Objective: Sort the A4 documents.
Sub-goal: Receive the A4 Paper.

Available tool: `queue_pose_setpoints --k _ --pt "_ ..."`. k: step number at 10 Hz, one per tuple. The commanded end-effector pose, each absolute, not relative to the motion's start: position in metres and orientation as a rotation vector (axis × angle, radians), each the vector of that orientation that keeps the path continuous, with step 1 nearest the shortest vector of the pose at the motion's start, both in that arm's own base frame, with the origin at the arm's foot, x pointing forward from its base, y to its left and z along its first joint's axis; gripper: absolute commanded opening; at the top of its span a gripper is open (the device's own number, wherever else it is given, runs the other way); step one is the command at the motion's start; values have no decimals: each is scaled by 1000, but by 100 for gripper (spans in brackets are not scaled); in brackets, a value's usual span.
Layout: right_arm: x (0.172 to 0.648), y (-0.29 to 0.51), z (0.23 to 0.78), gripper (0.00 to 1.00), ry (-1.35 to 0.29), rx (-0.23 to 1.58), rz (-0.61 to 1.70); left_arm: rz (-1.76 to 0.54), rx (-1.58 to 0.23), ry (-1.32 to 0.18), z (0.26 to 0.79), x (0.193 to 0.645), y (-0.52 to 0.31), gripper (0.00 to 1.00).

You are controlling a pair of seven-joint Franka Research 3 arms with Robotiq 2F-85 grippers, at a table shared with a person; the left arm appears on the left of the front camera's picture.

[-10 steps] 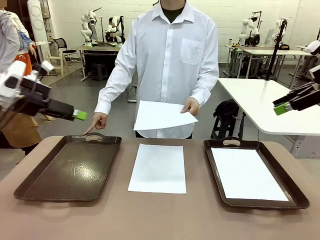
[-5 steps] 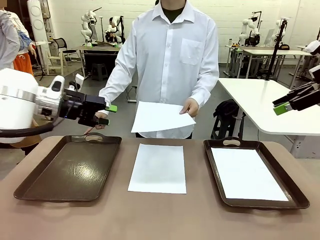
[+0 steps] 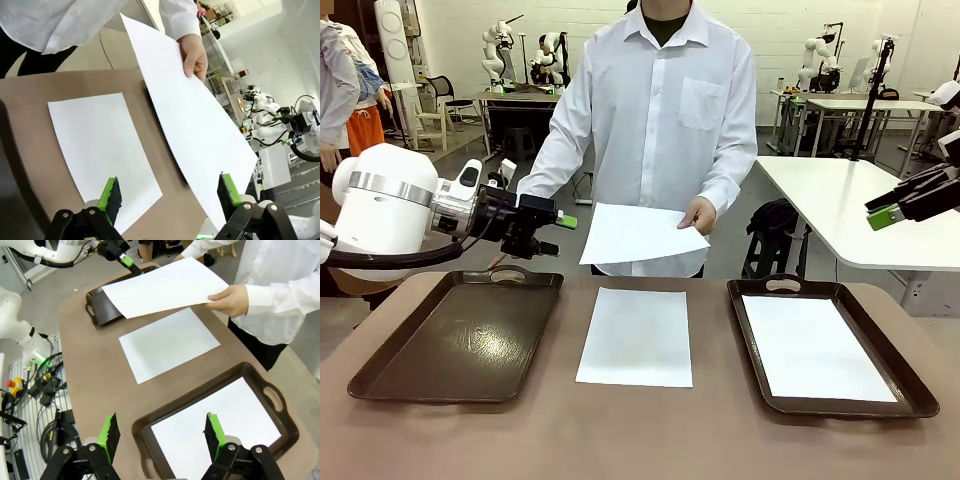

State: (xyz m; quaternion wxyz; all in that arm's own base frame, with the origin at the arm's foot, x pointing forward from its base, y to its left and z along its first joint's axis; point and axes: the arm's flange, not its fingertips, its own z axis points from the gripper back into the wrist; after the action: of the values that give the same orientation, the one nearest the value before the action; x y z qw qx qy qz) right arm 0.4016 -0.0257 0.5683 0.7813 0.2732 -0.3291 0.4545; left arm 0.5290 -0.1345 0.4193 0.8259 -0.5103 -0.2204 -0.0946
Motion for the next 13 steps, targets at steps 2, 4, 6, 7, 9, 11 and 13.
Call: queue_pose_setpoints --k 2,4,6,7,9,11,13 --pt "402 -26 567 89 -710 593 981 -179 -1125 -455 419 533 -143 100" --pt "402 -26 567 89 -710 593 981 -155 -1146 -431 411 537 -152 100" --pt "402 -26 567 89 -710 593 981 -161 -1189 -402 406 539 -167 100" --pt "402 -26 567 89 -710 593 981 -167 -1198 -407 406 541 -173 100" --pt "402 -26 567 89 -710 593 981 -149 -1256 -381 403 548 -180 100" --pt "402 -26 567 89 -710 593 981 -129 -1325 -334 399 556 -186 100" --pt "402 -26 567 89 -710 593 981 -123 -1326 -314 393 561 -188 100"
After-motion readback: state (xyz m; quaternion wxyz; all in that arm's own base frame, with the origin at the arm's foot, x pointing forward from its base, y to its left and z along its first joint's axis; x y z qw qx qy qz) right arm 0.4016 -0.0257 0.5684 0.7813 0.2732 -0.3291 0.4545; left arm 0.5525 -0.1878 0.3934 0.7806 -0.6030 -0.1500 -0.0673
